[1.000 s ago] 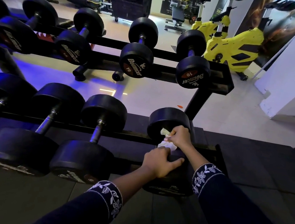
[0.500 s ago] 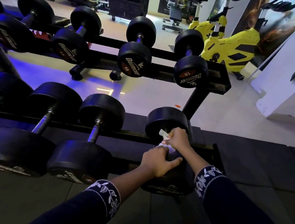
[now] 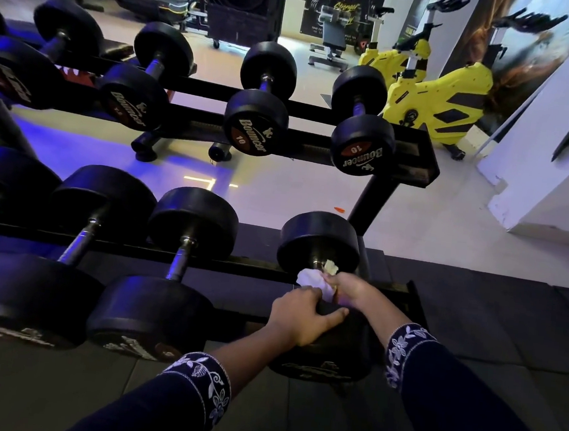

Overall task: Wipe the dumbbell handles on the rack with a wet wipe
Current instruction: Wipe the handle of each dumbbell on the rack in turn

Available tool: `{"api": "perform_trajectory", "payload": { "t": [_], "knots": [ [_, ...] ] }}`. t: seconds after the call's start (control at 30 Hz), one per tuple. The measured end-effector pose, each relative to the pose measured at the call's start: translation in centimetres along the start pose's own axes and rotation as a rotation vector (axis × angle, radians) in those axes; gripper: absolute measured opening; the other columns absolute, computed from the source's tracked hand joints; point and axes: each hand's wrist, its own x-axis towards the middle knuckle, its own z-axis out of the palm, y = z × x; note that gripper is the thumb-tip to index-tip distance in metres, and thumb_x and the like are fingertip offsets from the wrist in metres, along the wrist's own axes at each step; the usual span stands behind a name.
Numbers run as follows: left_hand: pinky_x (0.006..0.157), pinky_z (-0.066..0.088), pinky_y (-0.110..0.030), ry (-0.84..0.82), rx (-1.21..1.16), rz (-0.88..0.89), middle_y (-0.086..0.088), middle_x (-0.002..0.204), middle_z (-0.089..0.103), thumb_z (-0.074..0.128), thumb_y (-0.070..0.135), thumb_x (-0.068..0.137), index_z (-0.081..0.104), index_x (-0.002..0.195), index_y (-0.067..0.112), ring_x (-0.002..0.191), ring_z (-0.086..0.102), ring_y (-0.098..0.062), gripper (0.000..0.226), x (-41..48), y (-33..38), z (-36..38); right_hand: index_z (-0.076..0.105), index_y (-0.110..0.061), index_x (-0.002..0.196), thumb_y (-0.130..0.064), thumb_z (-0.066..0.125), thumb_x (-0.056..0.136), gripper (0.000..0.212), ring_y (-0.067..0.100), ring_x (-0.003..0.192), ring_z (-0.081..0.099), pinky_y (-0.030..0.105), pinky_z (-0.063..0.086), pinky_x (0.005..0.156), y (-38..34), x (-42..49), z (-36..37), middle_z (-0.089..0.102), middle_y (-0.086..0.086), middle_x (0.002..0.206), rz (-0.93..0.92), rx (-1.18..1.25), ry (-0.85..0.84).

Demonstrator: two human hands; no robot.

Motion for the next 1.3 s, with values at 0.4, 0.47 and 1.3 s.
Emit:
{"api": "perform_trajectory", "payload": {
  "t": [0.4, 0.47, 1.3],
  "knots": [
    [0.064, 0.036, -0.032, 0.008, 0.001, -0.010, 0.005, 0.090, 0.062, 0.049, 0.075, 0.081, 0.050, 0.081, 0.027, 0.086, 0.059, -0.017, 0.048, -0.1, 0.1, 0.0, 0.053, -0.003, 0.058, -0.003, 0.033, 0.092, 0.039, 0.017, 0.038, 0.057, 0.026, 0.045, 0.052, -0.6, 0.1, 0.5, 0.056, 0.007, 0.043, -0.028, 0.006, 0.034],
    [0.063, 0.036, -0.031, 0.001, -0.010, -0.001, 0.007, 0.088, 0.060, 0.049, 0.073, 0.082, 0.049, 0.081, 0.027, 0.083, 0.058, -0.015, 0.046, -0.1, 0.1, -0.1, 0.060, 0.001, 0.072, -0.009, 0.044, 0.087, 0.024, 0.015, 0.053, 0.060, 0.024, 0.049, 0.063, 0.2, 0.0, -0.9, 0.062, 0.006, 0.053, -0.010, -0.115, -0.032],
    [0.062, 0.036, -0.032, -0.008, -0.024, -0.016, 0.006, 0.080, 0.058, 0.048, 0.075, 0.080, 0.047, 0.075, 0.023, 0.078, 0.056, -0.017, 0.052, 0.0, -0.2, 0.1, 0.057, -0.019, 0.057, -0.025, 0.088, 0.059, 0.032, 0.015, 0.071, 0.058, 0.024, 0.044, 0.064, -2.9, -2.2, 3.2, 0.064, 0.002, 0.070, -0.521, -0.936, 0.388]
  ]
}}
